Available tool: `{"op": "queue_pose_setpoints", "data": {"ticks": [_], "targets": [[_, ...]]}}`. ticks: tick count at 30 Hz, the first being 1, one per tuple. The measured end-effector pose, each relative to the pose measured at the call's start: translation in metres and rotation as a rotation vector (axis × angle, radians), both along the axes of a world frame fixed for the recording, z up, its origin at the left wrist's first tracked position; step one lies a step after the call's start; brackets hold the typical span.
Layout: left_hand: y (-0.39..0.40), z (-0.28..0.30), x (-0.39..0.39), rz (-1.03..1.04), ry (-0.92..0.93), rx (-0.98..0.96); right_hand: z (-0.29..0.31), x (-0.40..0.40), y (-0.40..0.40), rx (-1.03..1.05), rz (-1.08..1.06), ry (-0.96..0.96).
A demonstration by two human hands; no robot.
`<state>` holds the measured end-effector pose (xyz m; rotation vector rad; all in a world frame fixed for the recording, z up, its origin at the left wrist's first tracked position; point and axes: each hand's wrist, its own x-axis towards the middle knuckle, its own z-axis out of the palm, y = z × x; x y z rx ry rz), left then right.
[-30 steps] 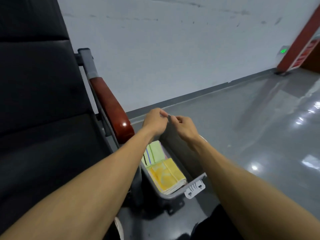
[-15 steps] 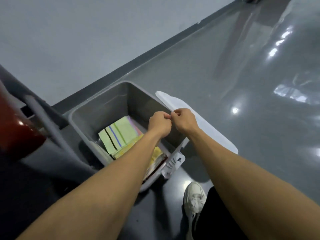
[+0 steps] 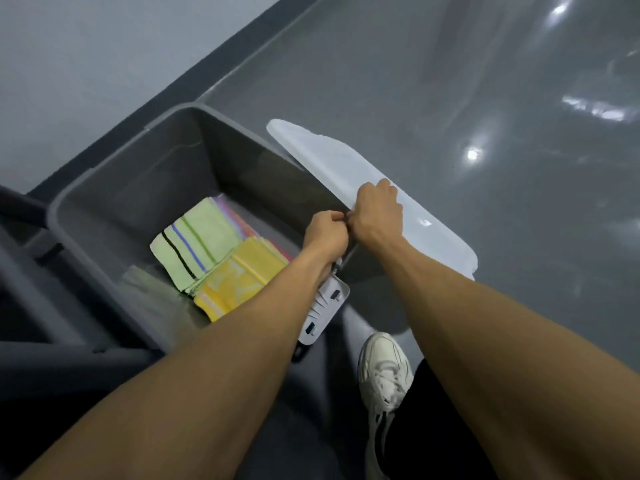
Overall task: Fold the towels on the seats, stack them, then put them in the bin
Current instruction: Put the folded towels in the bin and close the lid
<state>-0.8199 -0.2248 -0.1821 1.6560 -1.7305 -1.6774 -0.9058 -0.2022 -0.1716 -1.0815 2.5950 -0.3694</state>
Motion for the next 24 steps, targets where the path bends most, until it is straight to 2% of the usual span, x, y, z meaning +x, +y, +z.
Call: {"op": "queue_pose_setpoints", "data": {"ticks": [4,6,13,18,24], "targets": [[-0.002,0.025,-0.006,0.127,0.102,0.009,0.022,0.007,-0.002,-0.081,0.015,0.024],[-0.007,0.043,-0.002,0.231,0.181,0.088,0.038,0.019,-0.004,-0.131,0.035,0.029],[-0.037,0.091,0.054,0.474,0.331,0.107,0.080,0.090,-0.028,-0.268,0.178,0.129],[-0.058,0.108,0.120,0.568,0.302,0.043,0.092,0.153,-0.047,-0.319,0.281,0.080],[-0.082,0.091,0.197,0.699,0.177,0.005,0.080,0.216,-0.066,-0.346,0.460,-0.094]]}}
